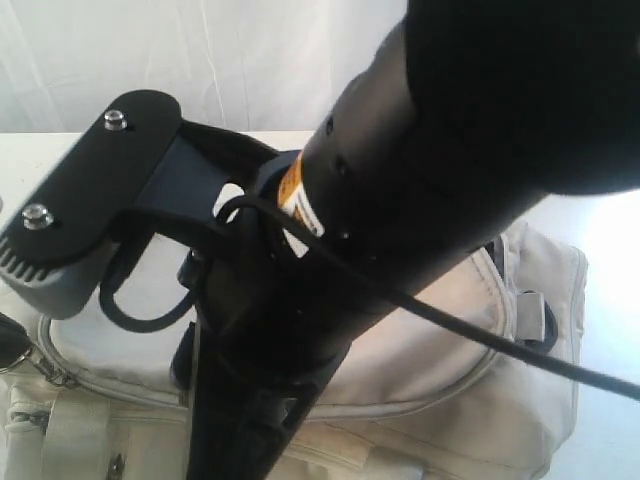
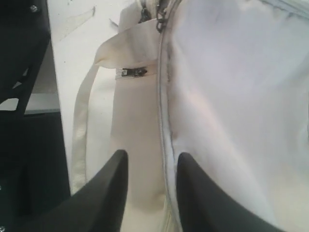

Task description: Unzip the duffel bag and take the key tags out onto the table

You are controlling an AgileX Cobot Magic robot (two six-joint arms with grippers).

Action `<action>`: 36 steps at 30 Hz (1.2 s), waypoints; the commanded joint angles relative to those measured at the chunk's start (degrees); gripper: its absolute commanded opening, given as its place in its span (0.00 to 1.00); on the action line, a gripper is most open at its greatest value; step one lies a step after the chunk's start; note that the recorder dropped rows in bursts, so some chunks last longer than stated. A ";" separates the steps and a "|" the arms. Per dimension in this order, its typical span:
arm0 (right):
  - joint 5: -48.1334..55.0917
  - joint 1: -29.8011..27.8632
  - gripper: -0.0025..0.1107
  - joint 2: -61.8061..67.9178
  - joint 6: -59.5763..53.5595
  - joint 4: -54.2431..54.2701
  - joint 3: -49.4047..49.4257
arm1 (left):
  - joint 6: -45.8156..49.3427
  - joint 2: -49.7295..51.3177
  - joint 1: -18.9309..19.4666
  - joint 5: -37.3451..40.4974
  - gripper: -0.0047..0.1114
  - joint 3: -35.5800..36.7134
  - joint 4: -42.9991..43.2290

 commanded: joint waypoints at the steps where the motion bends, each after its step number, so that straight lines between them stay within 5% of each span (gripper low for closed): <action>1: 0.54 1.84 0.30 1.90 2.47 -3.05 -0.46 | -0.60 -0.64 0.15 0.47 0.04 0.23 -2.04; 4: 0.64 2.36 0.30 4.42 2.34 -3.19 -0.46 | -0.91 -0.64 0.15 2.28 0.04 0.23 -2.04; 9: -6.43 2.41 0.49 6.27 0.53 -2.40 -0.46 | -2.37 -0.64 0.15 5.39 0.04 0.23 -1.65; 23: -7.97 2.41 0.47 13.49 -3.54 -4.39 -0.46 | -6.49 -0.53 0.15 7.21 0.04 0.23 -0.30; 27: -7.99 2.41 0.37 15.92 -3.02 -4.39 -0.46 | -6.49 -0.53 0.15 7.21 0.04 0.23 -0.30; 33: -6.06 2.41 0.02 16.95 1.68 -4.08 -0.46 | -6.49 -0.53 0.15 7.21 0.04 0.23 1.60; 36: -5.93 2.41 0.02 16.95 1.68 -4.08 -0.46 | -6.49 -0.02 0.25 7.21 0.04 0.23 3.71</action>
